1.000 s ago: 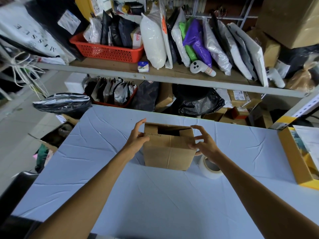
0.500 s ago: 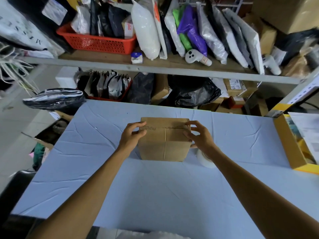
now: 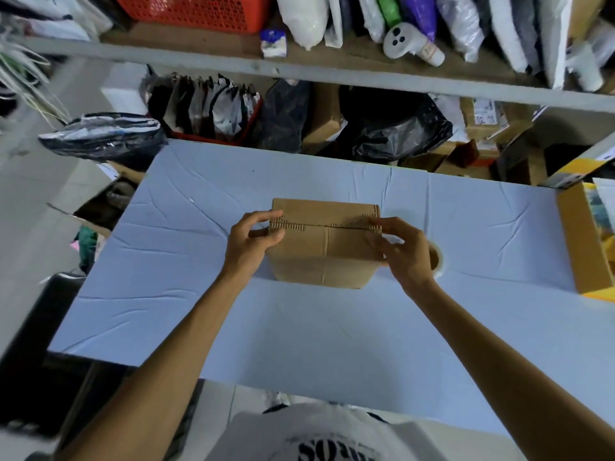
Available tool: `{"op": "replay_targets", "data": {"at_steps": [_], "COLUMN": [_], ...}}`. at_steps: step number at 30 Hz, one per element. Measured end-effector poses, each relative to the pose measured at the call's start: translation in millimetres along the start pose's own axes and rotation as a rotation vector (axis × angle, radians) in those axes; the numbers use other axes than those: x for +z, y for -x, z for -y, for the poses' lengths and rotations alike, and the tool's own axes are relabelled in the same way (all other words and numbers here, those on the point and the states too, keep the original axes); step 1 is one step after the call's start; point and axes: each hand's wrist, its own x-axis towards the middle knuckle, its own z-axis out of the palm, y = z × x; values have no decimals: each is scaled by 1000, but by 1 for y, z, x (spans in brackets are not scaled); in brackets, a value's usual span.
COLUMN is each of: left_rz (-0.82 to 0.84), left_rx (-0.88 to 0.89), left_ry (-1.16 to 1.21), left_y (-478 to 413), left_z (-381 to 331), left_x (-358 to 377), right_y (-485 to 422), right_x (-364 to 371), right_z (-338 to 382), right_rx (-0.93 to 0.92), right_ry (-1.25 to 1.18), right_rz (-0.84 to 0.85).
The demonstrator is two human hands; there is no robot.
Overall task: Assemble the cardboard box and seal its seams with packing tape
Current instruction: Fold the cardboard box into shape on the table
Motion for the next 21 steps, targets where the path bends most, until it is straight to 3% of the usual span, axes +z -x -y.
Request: {"op": "replay_targets", "data": {"at_steps": [21], "left_rz": [-18], "left_rx": [22], "left_ry": [33], "left_y": [18], "left_z": [11], "left_x": [7], "right_y": [13], "right_x": [-2], "right_z": [-12], "right_rx": [63], "right_ry": [-76], "right_rz": [-92]}}
